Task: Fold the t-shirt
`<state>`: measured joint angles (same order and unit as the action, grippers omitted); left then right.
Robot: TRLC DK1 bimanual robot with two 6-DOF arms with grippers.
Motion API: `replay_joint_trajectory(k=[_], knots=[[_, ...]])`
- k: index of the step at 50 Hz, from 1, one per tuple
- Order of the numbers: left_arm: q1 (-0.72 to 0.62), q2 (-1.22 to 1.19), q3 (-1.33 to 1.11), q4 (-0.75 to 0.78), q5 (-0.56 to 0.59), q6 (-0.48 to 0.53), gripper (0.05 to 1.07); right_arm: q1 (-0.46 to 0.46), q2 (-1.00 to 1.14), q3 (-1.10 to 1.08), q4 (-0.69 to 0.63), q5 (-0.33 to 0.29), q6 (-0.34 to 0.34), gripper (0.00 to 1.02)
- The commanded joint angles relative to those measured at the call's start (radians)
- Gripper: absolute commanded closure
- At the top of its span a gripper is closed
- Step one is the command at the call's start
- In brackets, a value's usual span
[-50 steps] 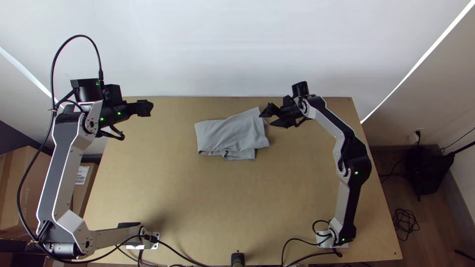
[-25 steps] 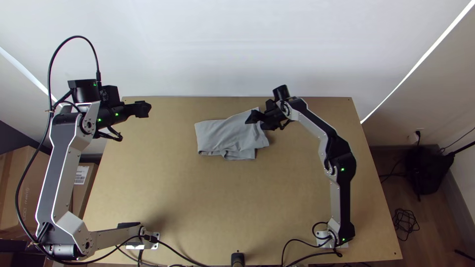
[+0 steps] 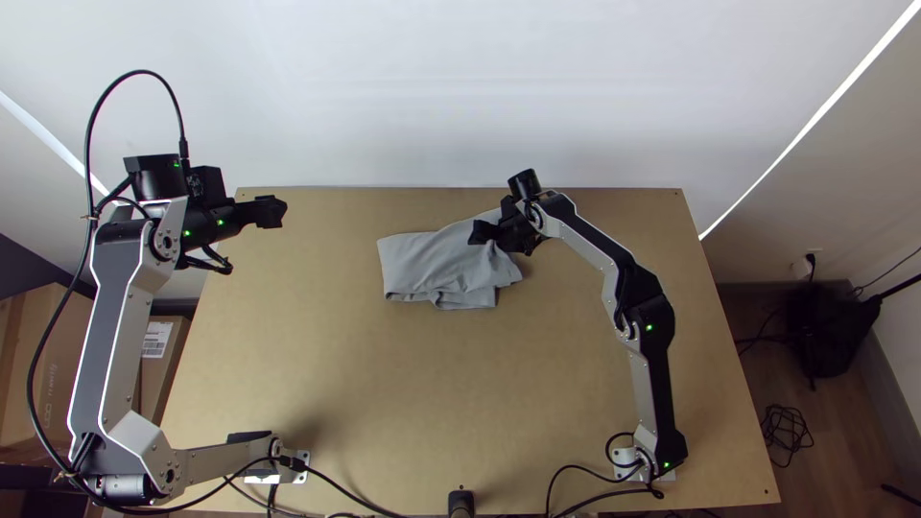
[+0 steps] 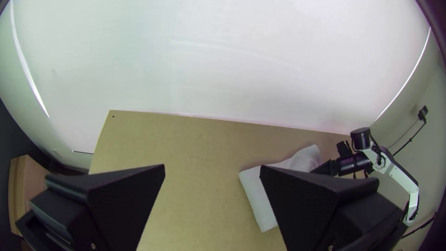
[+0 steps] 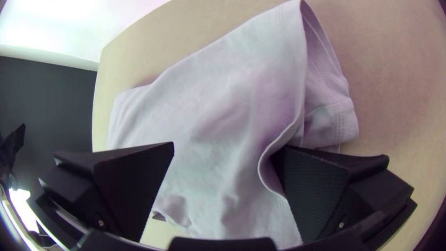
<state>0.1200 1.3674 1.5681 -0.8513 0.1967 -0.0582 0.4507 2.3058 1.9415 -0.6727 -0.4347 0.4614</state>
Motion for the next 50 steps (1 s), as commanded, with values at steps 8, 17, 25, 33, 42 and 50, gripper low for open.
replay_joint_trajectory(k=[8, 17, 25, 33, 42, 50], knots=[[0.007, -0.031, 0.033, -0.014, -0.005, 0.015, 0.09, -0.017, 0.063, -0.015, -0.033, 0.034, -0.024, 1.00], [0.009, -0.036, 0.038, -0.017, -0.005, 0.015, 0.09, -0.075, 0.053, -0.019, -0.033, 0.056, -0.021, 1.00], [0.013, -0.036, 0.047, -0.023, -0.005, 0.018, 0.09, -0.159, 0.052, -0.016, -0.028, 0.067, -0.030, 1.00], [0.013, -0.037, 0.050, -0.025, -0.005, 0.018, 0.09, -0.247, 0.055, -0.007, -0.022, 0.068, -0.046, 1.00], [0.010, -0.045, 0.053, -0.025, -0.005, 0.018, 0.09, -0.366, 0.040, -0.024, -0.021, 0.096, -0.043, 1.00], [0.006, -0.045, 0.053, -0.023, -0.003, 0.012, 0.09, -0.509, 0.003, -0.052, -0.021, 0.108, -0.021, 1.00]])
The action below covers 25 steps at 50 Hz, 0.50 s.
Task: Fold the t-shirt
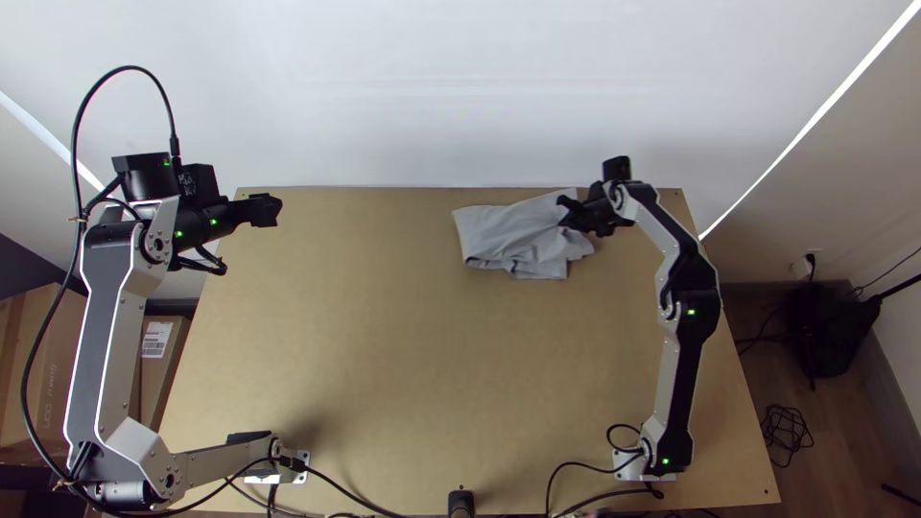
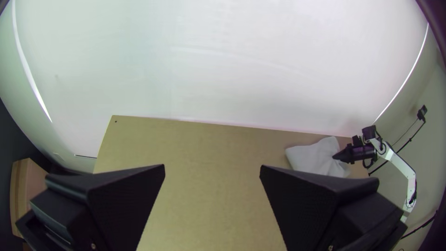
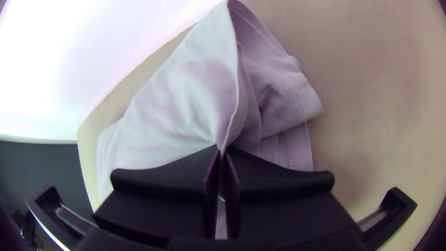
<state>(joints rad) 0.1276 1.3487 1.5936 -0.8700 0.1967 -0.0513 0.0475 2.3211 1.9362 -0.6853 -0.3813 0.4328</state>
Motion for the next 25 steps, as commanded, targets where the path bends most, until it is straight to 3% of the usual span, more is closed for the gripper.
replay_joint_trajectory(k=[1, 23, 24, 25], knots=[[-0.003, -0.026, 0.028, -0.004, -0.003, 0.005, 0.09, -0.126, -0.016, -0.049, -0.008, 0.055, 0.014, 1.00], [-0.022, -0.046, 0.012, 0.002, -0.003, -0.009, 0.09, -0.523, -0.266, -0.350, 0.029, 0.110, 0.024, 1.00], [-0.022, -0.049, 0.009, 0.002, -0.003, -0.009, 0.09, -0.534, -0.281, -0.370, 0.032, 0.110, 0.020, 0.99], [-0.022, -0.051, 0.006, 0.002, -0.003, -0.009, 0.09, -0.545, -0.299, -0.391, 0.033, 0.110, 0.006, 0.91]])
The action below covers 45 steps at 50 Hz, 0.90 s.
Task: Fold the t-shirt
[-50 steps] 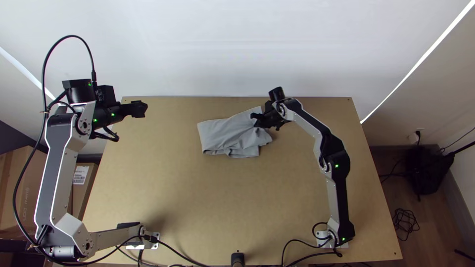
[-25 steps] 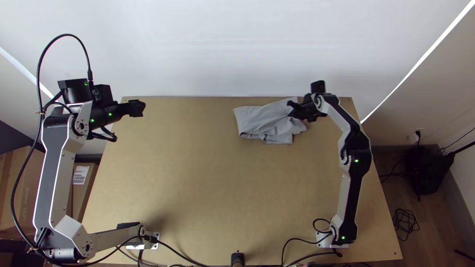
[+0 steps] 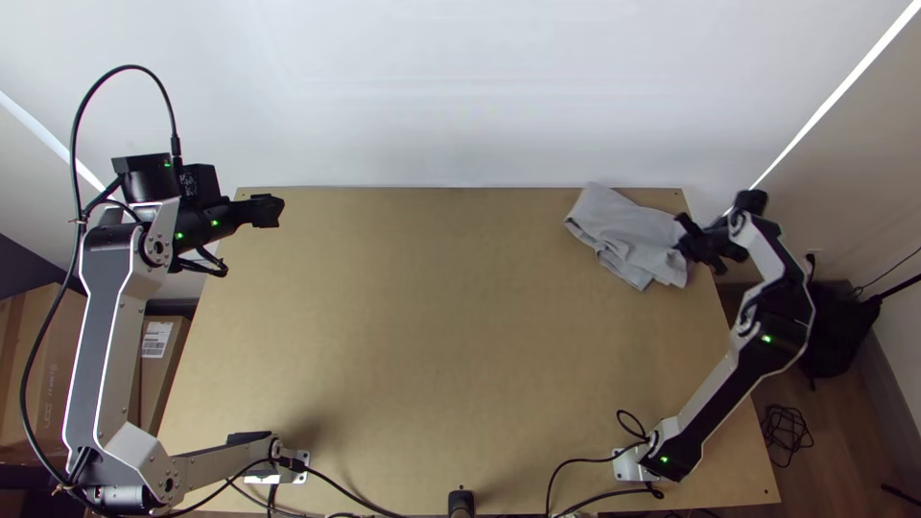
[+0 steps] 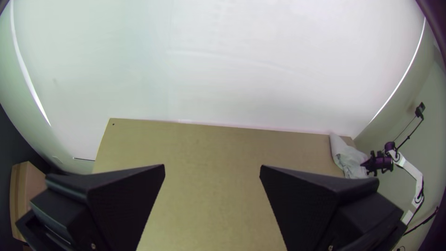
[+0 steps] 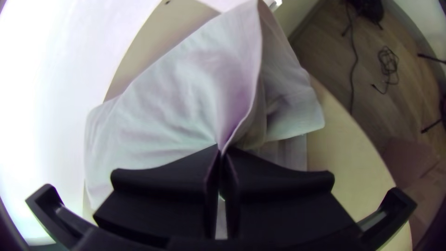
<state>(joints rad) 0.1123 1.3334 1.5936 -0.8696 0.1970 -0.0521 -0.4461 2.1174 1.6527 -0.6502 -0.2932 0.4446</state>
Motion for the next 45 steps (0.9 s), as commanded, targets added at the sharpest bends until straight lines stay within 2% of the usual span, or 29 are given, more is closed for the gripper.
replay_joint_trajectory(k=[1, 3, 4, 5, 9, 16, 21, 25, 37, 42, 45], knots=[[-0.006, -0.039, 0.003, 0.001, -0.002, -0.008, 0.09, -0.054, -0.116, -0.128, -0.002, 0.022, -0.023, 0.75], [-0.006, -0.043, -0.006, 0.003, -0.002, -0.005, 0.09, -0.062, -0.152, -0.159, 0.004, 0.022, -0.053, 0.32], [-0.006, -0.045, -0.009, 0.003, -0.002, -0.005, 0.09, -0.063, -0.171, -0.169, 0.006, 0.022, -0.067, 0.16], [-0.006, -0.046, -0.011, 0.003, -0.001, -0.003, 0.09, -0.068, -0.191, -0.177, 0.006, 0.023, -0.076, 0.09], [-0.006, -0.057, -0.015, 0.003, 0.001, -0.002, 0.09, -0.092, -0.277, -0.208, 0.055, 0.035, -0.098, 0.08], [-0.005, -0.077, -0.018, 0.003, 0.002, 0.000, 0.09, -0.082, -0.450, -0.280, 0.167, 0.215, -0.222, 0.05], [-0.002, -0.092, -0.018, -0.002, 0.002, 0.000, 0.09, -0.051, -0.540, -0.323, 0.254, 0.235, -0.285, 0.05], [0.006, -0.115, -0.015, 0.000, 0.002, -0.003, 0.09, -0.022, -0.599, -0.353, 0.330, 0.279, -0.342, 0.05], [0.023, -0.218, -0.004, 0.052, -0.010, -0.012, 0.09, 0.060, -0.878, -0.424, 0.489, 0.279, -0.425, 0.05], [0.010, -0.269, 0.022, 0.081, -0.051, -0.009, 0.09, 0.069, -1.011, -0.472, 0.569, 0.275, -0.389, 0.05], [-0.010, -0.304, 0.023, 0.109, -0.077, -0.011, 0.09, 0.076, -1.100, -0.542, 0.736, 0.273, -0.371, 0.04]])
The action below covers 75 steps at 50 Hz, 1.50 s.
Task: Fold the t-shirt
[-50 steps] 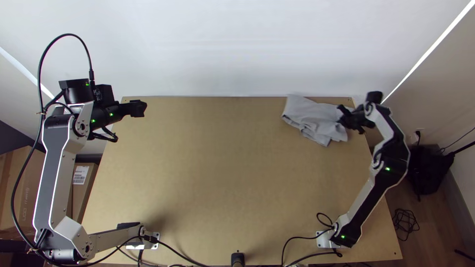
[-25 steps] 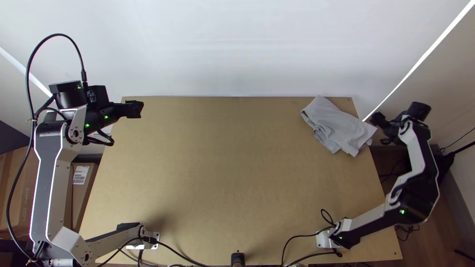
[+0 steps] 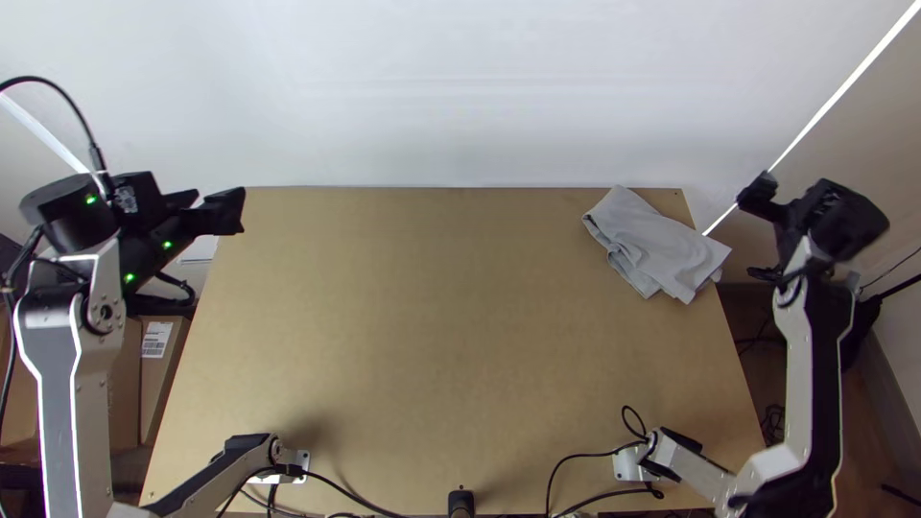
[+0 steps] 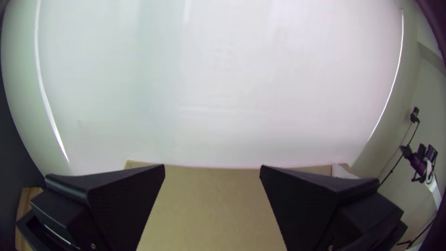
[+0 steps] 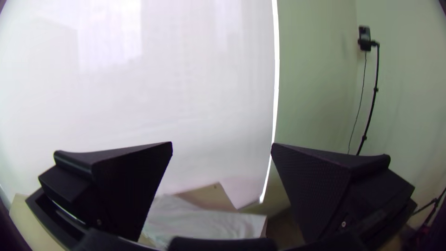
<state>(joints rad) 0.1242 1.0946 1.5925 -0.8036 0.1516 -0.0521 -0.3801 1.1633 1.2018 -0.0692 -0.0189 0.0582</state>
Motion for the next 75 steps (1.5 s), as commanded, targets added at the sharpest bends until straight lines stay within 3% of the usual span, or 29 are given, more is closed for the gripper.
replay_joint_trajectory(k=[1, 5, 12, 24, 39, 46, 57, 66, 73, 75], knots=[[-0.026, -0.078, 0.023, 0.050, -0.041, -0.011, 0.09, 0.012, -0.182, -0.123, 0.229, -0.001, 0.034, 0.04], [-0.028, -0.122, 0.014, 0.078, -0.083, -0.011, 0.09, 0.021, -0.267, -0.197, 0.436, -0.004, 0.042, 0.04], [-0.020, -0.233, -0.078, 0.159, -0.121, -0.002, 0.09, 0.047, -0.364, -0.194, 0.421, -0.013, 0.023, 0.04], [0.008, -0.613, -0.532, 0.633, -0.132, 0.006, 0.09, 0.122, -0.534, -0.262, 0.505, -0.021, 0.015, 0.04], [0.009, -0.940, -0.925, 0.879, -0.132, -0.012, 0.09, 0.190, -0.809, -0.525, 0.591, -0.021, 0.015, 0.04], [0.008, -1.093, -1.086, 0.847, -0.122, -0.014, 0.09, 0.207, -0.952, -0.680, 0.588, -0.024, 0.015, 0.04], [0.029, -1.098, -1.229, 0.801, -0.133, -0.083, 0.09, 0.270, -1.169, -0.907, 0.575, -0.056, -0.011, 0.04], [0.023, -1.098, -1.384, 0.836, -0.132, -0.184, 0.09, 0.287, -1.174, -1.044, 0.563, -0.061, 0.005, 0.04], [-0.011, -1.098, -1.508, 0.873, -0.122, -0.195, 0.09, 0.383, -1.174, -1.190, 0.579, -0.044, 0.000, 0.04], [-0.012, -1.098, -1.531, 0.879, -0.122, -0.195, 0.09, 0.412, -1.171, -1.200, 0.531, -0.033, 0.005, 0.04]])
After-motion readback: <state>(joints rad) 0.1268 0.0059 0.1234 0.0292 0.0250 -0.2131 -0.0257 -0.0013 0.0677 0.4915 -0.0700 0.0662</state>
